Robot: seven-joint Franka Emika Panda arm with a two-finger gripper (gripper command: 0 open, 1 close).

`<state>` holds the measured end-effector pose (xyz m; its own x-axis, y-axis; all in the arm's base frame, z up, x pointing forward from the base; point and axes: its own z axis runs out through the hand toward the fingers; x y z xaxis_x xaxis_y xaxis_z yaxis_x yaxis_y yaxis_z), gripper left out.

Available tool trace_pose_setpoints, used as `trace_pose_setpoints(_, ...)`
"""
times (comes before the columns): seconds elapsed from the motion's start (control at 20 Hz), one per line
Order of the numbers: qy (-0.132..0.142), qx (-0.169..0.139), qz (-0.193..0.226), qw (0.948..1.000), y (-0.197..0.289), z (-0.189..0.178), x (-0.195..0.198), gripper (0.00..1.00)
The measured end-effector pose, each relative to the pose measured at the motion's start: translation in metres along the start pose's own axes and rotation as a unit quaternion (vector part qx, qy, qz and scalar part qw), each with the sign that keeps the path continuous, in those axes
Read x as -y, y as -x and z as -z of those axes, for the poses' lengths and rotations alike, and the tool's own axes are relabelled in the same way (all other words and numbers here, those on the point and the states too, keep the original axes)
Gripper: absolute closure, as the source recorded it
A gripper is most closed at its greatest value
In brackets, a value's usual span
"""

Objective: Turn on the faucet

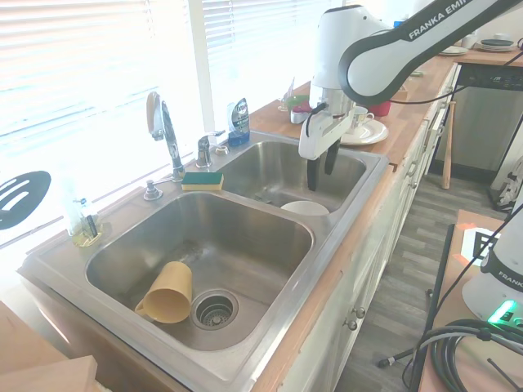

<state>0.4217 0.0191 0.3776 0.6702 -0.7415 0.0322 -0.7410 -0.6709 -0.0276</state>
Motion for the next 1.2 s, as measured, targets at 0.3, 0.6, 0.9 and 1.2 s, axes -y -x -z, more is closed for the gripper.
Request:
trace_pose_setpoints(0.3,-0.008,-0.005,-0.005,0.9999,-0.0054,0.0003,-0.0012,1.00)
trace_pose_setpoints(0.6,-0.008,-0.005,-0.007,0.9999,-0.0073,-0.0016,-0.0022,1.00)
trace_pose_setpoints(0.9,-0.006,-0.003,-0.009,0.9999,-0.0085,-0.0049,-0.0054,1.00)
trace_pose_setpoints(1.2,-0.005,-0.002,-0.007,1.0000,-0.0096,-0.0066,-0.0070,1.00)
